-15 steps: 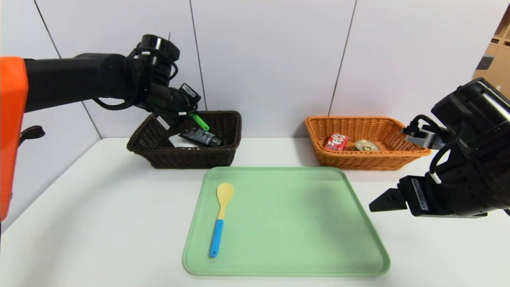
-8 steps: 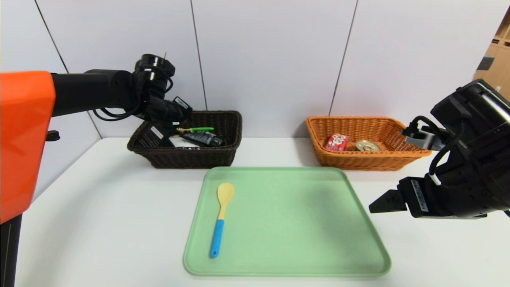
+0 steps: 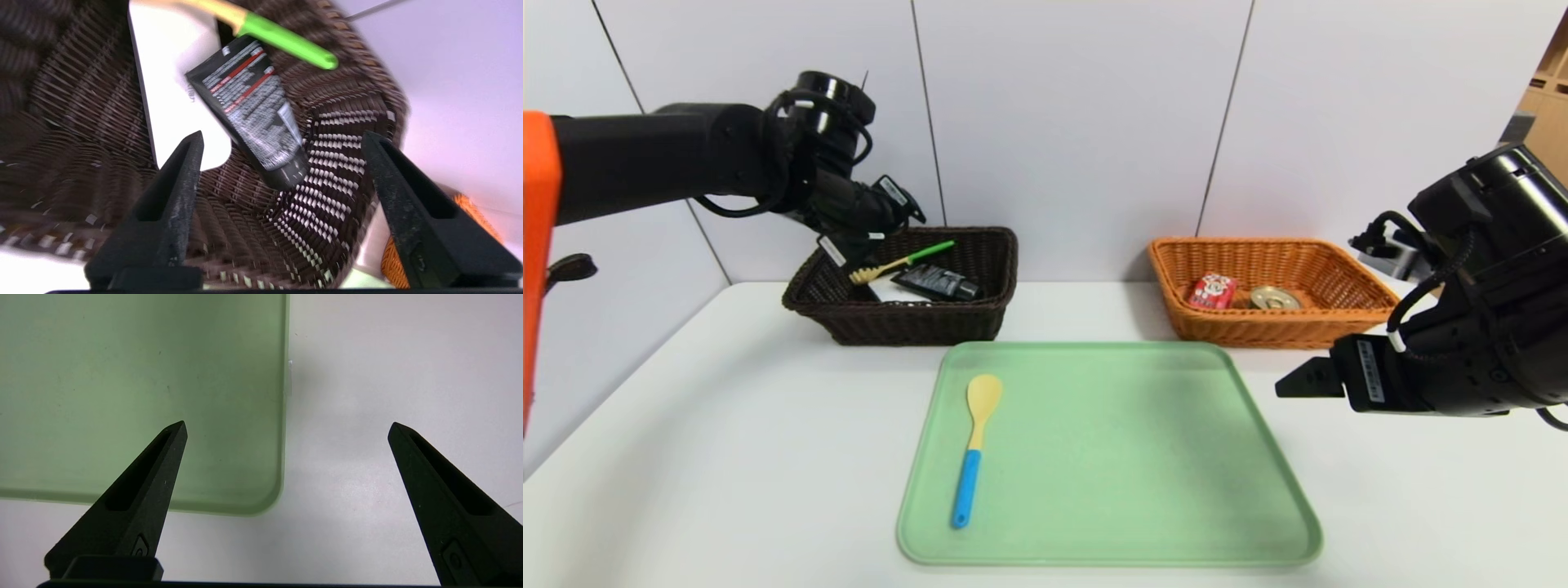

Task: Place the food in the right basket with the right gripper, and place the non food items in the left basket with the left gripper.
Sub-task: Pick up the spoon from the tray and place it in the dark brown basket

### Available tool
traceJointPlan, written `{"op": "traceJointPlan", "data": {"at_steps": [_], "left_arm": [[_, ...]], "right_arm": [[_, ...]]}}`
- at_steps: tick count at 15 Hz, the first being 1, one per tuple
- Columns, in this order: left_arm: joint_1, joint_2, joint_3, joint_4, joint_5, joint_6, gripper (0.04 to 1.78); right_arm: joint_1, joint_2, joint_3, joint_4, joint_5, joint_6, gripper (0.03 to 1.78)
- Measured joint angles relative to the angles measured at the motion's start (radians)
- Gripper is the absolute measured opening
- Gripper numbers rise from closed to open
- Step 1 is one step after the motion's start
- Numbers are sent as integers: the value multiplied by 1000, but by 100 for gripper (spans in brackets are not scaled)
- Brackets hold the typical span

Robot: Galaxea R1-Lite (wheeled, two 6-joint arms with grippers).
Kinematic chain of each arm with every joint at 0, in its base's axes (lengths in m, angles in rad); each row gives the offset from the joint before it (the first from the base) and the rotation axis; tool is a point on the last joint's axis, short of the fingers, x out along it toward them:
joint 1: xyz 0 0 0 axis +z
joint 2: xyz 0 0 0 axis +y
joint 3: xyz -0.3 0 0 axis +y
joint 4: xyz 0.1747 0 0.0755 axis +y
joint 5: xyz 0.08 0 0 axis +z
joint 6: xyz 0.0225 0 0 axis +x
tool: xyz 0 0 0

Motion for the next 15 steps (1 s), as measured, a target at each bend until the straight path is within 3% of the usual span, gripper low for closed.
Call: {"op": "traceJointPlan", "data": {"at_steps": [3,9,15], "left_arm": [[-66,-105,28,91,36,96,148],[-280,-201,60,549,-6,268,160],[-414,-143,60,600,-2,329,166]], "right_arm": [[-7,7,1,-4,-3,-2,170],[-4,14,28,0,-2,-3,170],[0,15,37,-1,-2,-2,170]]}}
